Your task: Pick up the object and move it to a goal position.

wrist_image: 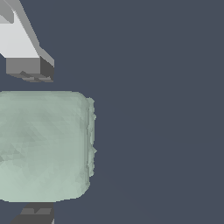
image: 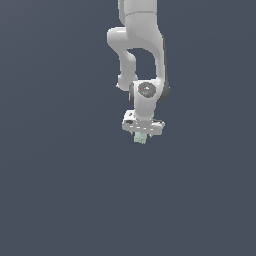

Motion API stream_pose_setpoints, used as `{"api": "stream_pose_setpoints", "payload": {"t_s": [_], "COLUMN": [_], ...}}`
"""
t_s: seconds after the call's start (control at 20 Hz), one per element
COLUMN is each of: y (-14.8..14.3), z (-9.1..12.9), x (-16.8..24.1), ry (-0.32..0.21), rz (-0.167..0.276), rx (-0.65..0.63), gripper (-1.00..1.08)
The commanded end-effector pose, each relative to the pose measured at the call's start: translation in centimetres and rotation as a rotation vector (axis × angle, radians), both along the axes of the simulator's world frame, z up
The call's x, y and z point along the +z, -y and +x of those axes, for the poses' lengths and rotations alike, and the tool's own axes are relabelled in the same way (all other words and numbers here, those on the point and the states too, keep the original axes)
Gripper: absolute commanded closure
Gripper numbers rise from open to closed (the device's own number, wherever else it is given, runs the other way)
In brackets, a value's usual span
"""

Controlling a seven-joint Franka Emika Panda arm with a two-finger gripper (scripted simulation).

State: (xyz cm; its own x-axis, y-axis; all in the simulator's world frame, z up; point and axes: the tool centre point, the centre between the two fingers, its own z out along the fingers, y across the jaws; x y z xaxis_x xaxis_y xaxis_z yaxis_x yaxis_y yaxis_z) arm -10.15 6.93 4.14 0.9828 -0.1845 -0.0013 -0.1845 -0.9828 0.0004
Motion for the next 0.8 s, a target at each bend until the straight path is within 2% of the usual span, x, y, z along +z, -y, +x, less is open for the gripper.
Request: {"api": "stream_pose_setpoints", "payload": {"t_s": [0.0,0.75], "y": [-0.01,-0.01], "z": [0.05,0.18], "x": [-0.12,0.67], "ry": [0.001,0.003], "rz": [0.0,0.0], "rx": [0.0,-0.001], "gripper": [1.08,1.08]}}
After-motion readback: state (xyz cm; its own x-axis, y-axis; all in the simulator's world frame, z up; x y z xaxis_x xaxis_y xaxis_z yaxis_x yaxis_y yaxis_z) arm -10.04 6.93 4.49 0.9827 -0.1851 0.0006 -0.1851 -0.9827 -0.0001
